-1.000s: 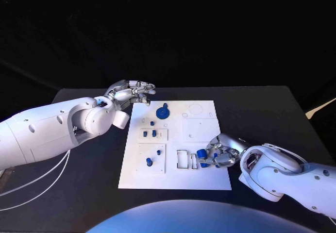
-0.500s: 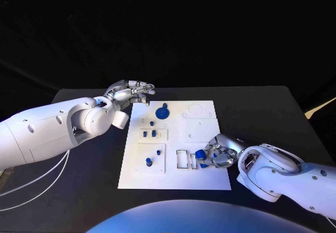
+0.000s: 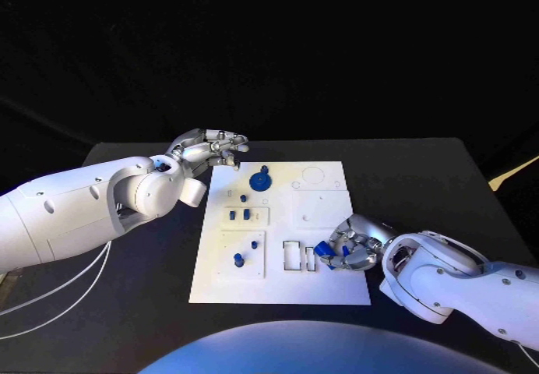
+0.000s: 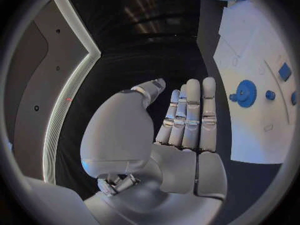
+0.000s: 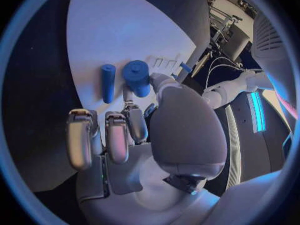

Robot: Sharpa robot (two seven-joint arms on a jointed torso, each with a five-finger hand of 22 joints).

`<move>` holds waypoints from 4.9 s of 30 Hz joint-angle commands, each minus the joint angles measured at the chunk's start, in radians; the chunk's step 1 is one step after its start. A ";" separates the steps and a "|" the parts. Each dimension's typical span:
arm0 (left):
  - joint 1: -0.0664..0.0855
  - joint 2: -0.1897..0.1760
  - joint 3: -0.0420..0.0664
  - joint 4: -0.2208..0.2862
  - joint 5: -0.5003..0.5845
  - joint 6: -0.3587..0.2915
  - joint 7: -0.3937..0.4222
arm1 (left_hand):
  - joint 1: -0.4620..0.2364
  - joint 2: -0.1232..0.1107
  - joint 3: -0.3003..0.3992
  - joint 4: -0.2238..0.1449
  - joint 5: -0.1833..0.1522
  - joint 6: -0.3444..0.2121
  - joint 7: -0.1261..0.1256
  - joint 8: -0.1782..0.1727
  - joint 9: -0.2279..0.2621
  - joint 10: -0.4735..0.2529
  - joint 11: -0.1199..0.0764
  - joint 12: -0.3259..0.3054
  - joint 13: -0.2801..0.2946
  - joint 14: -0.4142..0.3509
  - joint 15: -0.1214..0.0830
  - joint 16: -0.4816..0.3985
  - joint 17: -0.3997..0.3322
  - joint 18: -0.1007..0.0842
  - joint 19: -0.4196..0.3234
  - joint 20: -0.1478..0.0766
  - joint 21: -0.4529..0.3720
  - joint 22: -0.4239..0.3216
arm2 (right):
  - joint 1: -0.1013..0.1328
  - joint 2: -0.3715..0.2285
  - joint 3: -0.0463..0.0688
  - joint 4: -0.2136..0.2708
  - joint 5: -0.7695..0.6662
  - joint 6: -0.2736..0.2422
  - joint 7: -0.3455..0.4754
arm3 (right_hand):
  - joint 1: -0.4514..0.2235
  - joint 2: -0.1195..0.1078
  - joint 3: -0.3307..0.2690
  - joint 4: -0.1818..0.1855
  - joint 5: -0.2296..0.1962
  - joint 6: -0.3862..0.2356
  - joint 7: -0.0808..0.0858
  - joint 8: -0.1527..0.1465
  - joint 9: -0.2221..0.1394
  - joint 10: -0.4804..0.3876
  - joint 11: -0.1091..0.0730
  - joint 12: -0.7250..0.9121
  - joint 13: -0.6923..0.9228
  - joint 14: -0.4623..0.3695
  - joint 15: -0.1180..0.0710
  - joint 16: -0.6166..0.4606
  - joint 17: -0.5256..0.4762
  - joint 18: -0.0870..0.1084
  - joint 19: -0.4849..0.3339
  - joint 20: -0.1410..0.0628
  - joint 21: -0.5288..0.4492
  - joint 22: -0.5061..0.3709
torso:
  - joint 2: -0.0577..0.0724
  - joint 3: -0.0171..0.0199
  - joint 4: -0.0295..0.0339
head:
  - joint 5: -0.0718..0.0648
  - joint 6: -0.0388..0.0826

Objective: Assemble the parts on the task board

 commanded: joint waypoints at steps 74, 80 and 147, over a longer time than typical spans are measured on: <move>0.001 0.006 0.001 0.009 -0.005 0.023 -0.006 | -0.006 0.001 -0.003 0.004 0.007 -0.008 0.002 0.004 0.001 -0.006 0.002 -0.007 0.002 -0.009 -0.001 -0.005 0.002 0.009 0.005 0.002 -0.008 -0.002 | 0.058 0.153 -0.008 -0.046 0.218 0.030 -0.046 | -0.242 0.022 0.008 -0.070 -0.205 0.091 -0.059 0.012 0.059 0.060 -0.008 0.063 0.126 0.097 -0.016 0.003 0.220 -0.018 0.066 -0.017 0.013 0.237 | 0.000 0.0003 -0.0008 | 0.013 0.000; 0.001 0.005 0.001 0.009 -0.005 0.023 -0.006 | -0.006 0.001 -0.003 0.004 0.007 -0.008 0.002 0.004 0.001 -0.006 0.002 -0.007 0.002 -0.009 -0.001 -0.005 0.002 0.009 0.005 0.002 -0.008 -0.002 | 0.057 0.155 -0.008 -0.047 0.212 0.037 -0.047 | -0.241 0.022 -0.002 -0.070 -0.210 0.090 -0.058 0.011 0.059 0.057 -0.008 0.057 0.122 0.097 -0.016 0.004 0.221 -0.018 0.065 -0.016 0.011 0.237 | 0.000 0.0002 -0.0010 | 0.013 0.000; 0.001 0.002 0.000 0.001 -0.006 0.022 -0.006 | -0.006 0.001 -0.004 0.004 0.007 -0.009 0.002 0.005 0.001 -0.006 0.002 -0.007 0.002 -0.009 -0.001 -0.005 0.002 0.009 0.005 0.002 -0.010 -0.002 | 0.143 0.174 -0.049 -0.094 -0.688 0.349 0.509 | 0.040 0.010 0.467 -0.532 -0.269 -0.163 -0.071 -0.069 -0.121 -0.175 -0.008 -0.089 -0.057 0.106 -0.016 0.018 0.263 0.021 -0.051 -0.017 -0.129 0.186 | 0.000 -0.0001 0.0000 | 0.034 0.000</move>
